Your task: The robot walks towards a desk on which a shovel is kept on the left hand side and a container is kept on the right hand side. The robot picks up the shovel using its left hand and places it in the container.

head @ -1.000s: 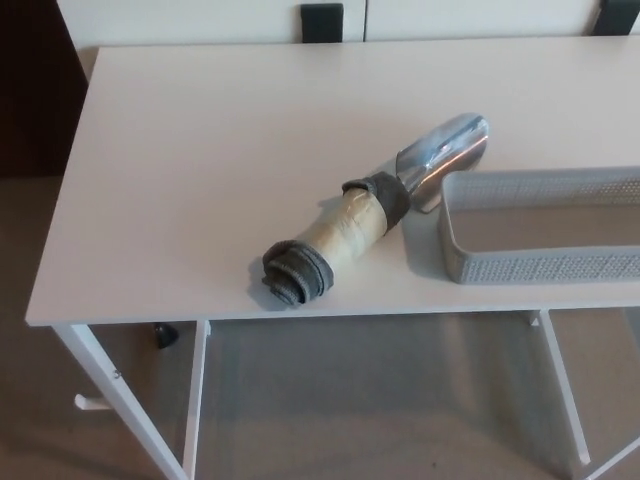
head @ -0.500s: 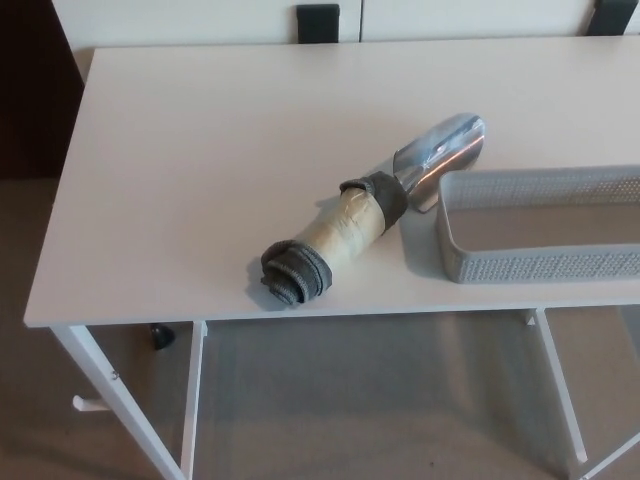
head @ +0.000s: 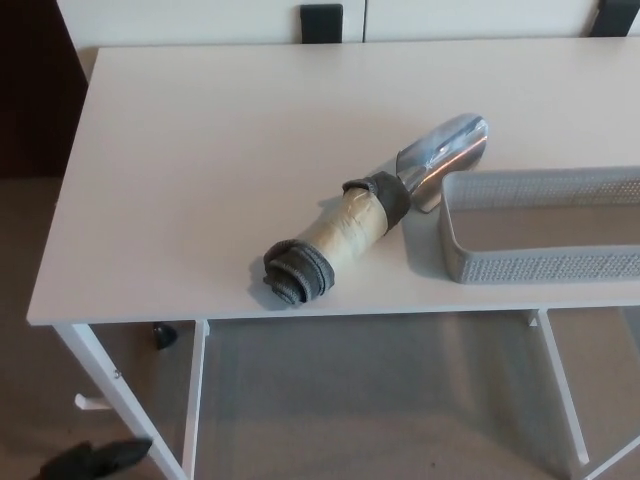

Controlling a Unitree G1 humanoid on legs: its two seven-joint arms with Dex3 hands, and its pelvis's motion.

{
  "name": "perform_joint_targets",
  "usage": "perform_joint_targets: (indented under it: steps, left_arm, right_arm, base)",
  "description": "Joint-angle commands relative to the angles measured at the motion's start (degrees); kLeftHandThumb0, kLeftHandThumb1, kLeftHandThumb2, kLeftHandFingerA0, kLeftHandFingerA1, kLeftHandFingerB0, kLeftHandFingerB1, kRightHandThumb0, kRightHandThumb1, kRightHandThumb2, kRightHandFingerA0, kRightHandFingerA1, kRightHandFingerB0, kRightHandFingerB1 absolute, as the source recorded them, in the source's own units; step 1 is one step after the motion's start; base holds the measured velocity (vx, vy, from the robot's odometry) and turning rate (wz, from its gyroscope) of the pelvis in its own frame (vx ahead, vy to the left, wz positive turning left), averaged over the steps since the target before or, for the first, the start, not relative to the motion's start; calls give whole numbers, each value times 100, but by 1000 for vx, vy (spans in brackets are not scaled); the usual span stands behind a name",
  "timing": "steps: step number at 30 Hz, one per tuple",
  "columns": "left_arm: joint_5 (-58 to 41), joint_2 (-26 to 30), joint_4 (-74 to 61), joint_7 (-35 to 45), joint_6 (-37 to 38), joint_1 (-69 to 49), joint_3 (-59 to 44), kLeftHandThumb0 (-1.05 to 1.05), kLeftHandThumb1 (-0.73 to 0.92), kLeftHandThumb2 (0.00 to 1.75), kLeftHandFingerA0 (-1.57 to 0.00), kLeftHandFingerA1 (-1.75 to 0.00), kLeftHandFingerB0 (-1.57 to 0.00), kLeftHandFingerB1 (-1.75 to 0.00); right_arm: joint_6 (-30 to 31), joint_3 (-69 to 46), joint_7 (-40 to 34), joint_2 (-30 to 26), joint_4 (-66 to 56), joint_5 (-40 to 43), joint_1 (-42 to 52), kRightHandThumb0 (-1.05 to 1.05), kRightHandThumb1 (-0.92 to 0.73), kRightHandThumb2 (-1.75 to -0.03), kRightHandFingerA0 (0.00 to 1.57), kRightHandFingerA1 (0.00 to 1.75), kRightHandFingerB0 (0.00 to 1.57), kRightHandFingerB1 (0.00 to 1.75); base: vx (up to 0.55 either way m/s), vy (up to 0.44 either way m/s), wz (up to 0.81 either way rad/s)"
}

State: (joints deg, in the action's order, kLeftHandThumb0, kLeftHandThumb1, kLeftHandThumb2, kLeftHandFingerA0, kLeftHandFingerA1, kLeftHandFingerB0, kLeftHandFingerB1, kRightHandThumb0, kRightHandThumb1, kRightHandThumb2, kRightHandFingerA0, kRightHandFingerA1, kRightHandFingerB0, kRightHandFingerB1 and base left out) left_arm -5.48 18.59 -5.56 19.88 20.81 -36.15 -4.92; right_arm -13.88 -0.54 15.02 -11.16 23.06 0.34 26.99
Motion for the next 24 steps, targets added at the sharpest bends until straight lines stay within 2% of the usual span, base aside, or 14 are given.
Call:
perform_joint_targets:
  steps: [1,2,5,6,7,8,10,11,13,16,18,19,20,24]
  left_arm:
    - [-3398,1628,-4876,1714,348,1960,793,-62,78,63,-47,-42,-38,-37]
    - [-3436,1442,-4797,1670,253,2564,943,-42,75,62,-49,-42,-40,-37]
    - [-3553,1055,-4704,1060,262,2706,784,-38,68,60,-71,-43,-52,-37]
    - [-3933,634,-4650,675,361,2751,771,-72,75,108,-66,-59,-38,-47]
    - [-4234,508,-4569,507,253,2935,683,-71,65,97,-65,-58,-38,-45]
    - [-4419,787,-4200,554,73,3635,174,-67,59,59,-60,-40,-43,-35]
    - [-4576,844,-4305,-53,-516,4181,140,-49,49,55,-67,-43,-48,-36]
    - [-3576,453,-4351,-651,-730,4338,180,-30,47,54,-71,-42,-54,-37]
    - [-1362,-528,-4080,-1181,-1340,4955,622,-38,45,71,-57,-50,-42,-43]
    - [1292,-985,-2912,-1179,-1625,5791,1053,-63,48,77,-30,-41,-25,-38]
    - [2032,-954,-2416,-1132,-2049,6225,1244,-59,53,57,-30,-31,-29,-31]
    - [2678,-906,-2167,-1026,-2482,6387,1473,-33,27,87,0,-47,0,-45]
    - [3118,-888,-1924,-968,-2764,6528,1644,-68,46,80,-6,-23,-6,-35]
    - [4279,-781,-991,-883,-3514,7090,2134,-69,45,84,0,-20,-8,-24]
  right_arm:
    - [118,56,-40,-134,-5,-169,-180,-37,-60,-57,58,46,49,42]
    - [126,58,-47,-137,19,-175,-223,-38,-59,-57,59,46,50,42]
    - [135,11,26,-127,90,-61,-276,-38,-58,-57,63,48,51,43]
    - [95,14,121,-170,58,-26,-248,-47,-48,-78,53,57,44,53]
    - [115,30,93,-189,71,-76,-295,-43,-58,-58,63,50,49,42]
    - [154,21,116,-185,45,-44,-275,-40,-59,-57,62,49,49,42]
    - [163,11,112,-201,12,-43,-300,-46,-49,-78,55,58,44,52]
    - [185,17,101,-204,-33,-57,-286,-40,-59,-57,63,49,49,42]
    - [239,13,72,-154,-14,-33,-357,-38,-59,-57,63,49,50,42]
    - [277,25,29,-101,25,-35,-404,-44,-49,-77,61,59,47,53]
    - [253,58,-23,-127,34,-128,-491,-44,-49,-77,62,60,46,53]
    - [250,89,-59,-124,-37,-180,-372,-45,-49,-78,63,61,46,53]
    - [270,97,-62,-132,-63,-192,-360,-45,-50,-78,62,61,45,53]
    - [360,120,-93,-105,-188,-207,-388,-43,-50,-76,61,59,45,52]
  base:
    - [0,0,0]
    - [0,0,0]
    - [0,0,0]
    - [0,0,0]
    - [0,0,0]
    - [0,0,0]
    - [0,0,0]
    - [0,0,0]
    - [0,0,0]
    - [0,0,0]
    - [0,0,0]
    - [0,0,0]
    - [0,0,0]
    - [0,0,0]
